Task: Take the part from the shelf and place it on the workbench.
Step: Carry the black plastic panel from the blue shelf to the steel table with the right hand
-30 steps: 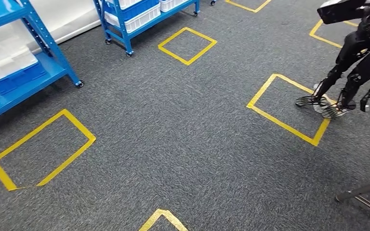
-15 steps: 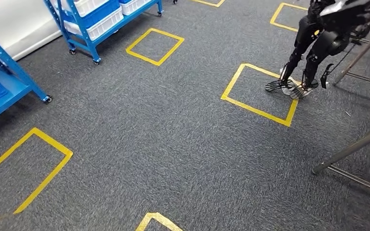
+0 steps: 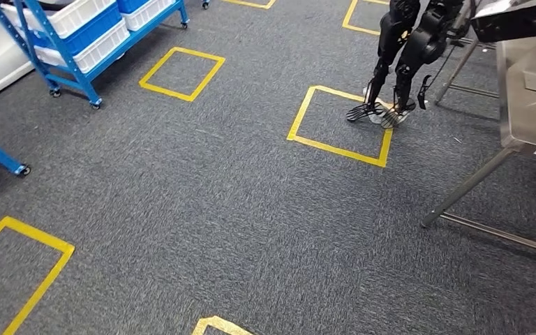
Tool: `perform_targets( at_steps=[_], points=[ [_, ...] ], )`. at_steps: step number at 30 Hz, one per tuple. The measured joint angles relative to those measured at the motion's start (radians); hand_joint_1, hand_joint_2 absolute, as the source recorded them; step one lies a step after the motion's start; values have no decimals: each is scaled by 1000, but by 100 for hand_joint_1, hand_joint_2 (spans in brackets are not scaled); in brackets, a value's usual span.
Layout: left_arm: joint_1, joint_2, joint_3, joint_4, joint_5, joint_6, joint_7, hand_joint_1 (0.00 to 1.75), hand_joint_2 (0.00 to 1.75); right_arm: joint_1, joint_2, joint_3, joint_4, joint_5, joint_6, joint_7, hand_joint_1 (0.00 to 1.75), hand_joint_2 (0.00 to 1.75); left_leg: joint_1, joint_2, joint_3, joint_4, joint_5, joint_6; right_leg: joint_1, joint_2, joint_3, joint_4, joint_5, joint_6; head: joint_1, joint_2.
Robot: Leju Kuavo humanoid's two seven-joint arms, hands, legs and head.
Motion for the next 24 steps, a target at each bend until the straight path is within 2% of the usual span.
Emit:
perform_targets(
  at_steps=[1,2,4,5,6,7,8,10,12,13,15,17,19,20,21,22,23,24],
  points=[
    [-1,-1,0,0,0,0,-1,0,175,-3,-8,0,-3,-2,-1,1,175,175,1,11,5,-11,7,5,1,-17,-4,7,-6,4,0,0],
    [-1,-2,0,0,-1,0,-2,0,175,-8,-16,0,-6,-4,-2,3,175,175,2,24,9,-22,13,11,3,-42,-17,34,-25,6,1,0],
    [2,-2,0,0,-2,0,-3,0,175,-16,-26,1,-13,-10,-5,5,175,175,0,48,11,-30,19,17,4,-96,-66,144,-87,10,1,0],
    [3,-2,0,0,-3,0,-4,0,175,-17,-31,1,-16,-12,-6,6,175,175,-1,60,11,-30,19,18,2,-106,-95,208,-115,14,1,0],
    [3,-2,0,0,-4,0,-4,0,175,-17,-35,1,-19,-13,-6,6,175,175,-2,71,10,-28,18,18,-1,-110,-113,250,-127,18,1,0],
    [3,-2,0,0,-5,0,-4,0,175,-17,-40,1,-22,-13,-6,6,175,175,-3,82,9,-26,16,18,-4,-113,-115,259,-121,21,1,0],
    [2,-2,0,0,-5,0,-4,0,175,-19,-44,1,-24,-13,-6,5,175,175,-3,91,9,-24,14,17,-6,-117,-97,230,-99,24,1,0],
    [1,-2,0,0,-6,-1,-5,0,175,-26,-50,2,-28,-13,-6,6,175,175,-4,106,9,-15,5,10,-7,-140,-25,103,-45,25,1,0],
    [1,-1,0,0,-6,-2,-5,0,175,-33,-51,2,-34,-13,-6,7,175,175,-9,121,8,-5,-6,-1,-1,-156,19,16,-23,17,1,0],
    [1,-1,0,0,-7,-2,-5,0,175,-35,-52,2,-36,-14,-6,7,175,175,-12,128,8,-3,-9,-6,4,-156,21,8,-26,11,0,0],
    [-2,-2,0,0,-7,-5,-5,0,175,-36,-54,1,-40,-15,-5,8,175,175,-11,136,10,-3,-13,-13,5,-138,18,5,-23,-1,0,0],
    [-4,-3,-1,0,-8,-7,-5,0,175,-39,-55,1,-44,-15,-2,9,175,175,-6,111,-2,29,-41,-22,3,-123,17,1,-20,-14,0,0],
    [-2,-4,-1,0,-9,-8,-5,0,175,-40,-54,1,-49,-15,2,10,175,175,-2,68,-50,140,-105,-26,4,-109,17,-1,-18,-24,0,0],
    [-2,-4,-1,0,-10,-8,-5,0,175,-40,-53,1,-51,-14,5,11,175,175,-1,56,-83,210,-135,-25,6,-100,16,0,-17,-28,0,0],
    [-1,-4,-1,0,-10,-8,-5,0,175,-39,-52,1,-54,-14,8,11,175,175,-1,50,-110,265,-151,-24,9,-90,15,0,-18,-29,0,0],
    [0,-4,-1,0,-11,-8,-4,0,175,-39,-52,1,-56,-14,11,11,175,175,-1,47,-123,288,-147,-21,11,-80,15,1,-18,-29,0,0],
    [1,-4,-1,0,-12,-8,-4,0,175,-40,-52,1,-58,-14,14,11,175,175,-2,45,-118,270,-123,-17,13,-69,15,3,-18,-29,0,0],
    [1,-4,-1,0,-13,-8,-3,0,175,-41,-52,1,-60,-14,17,11,175,175,-3,36,-96,216,-84,-10,14,-58,15,4,-18,-29,0,0]
  ],
)
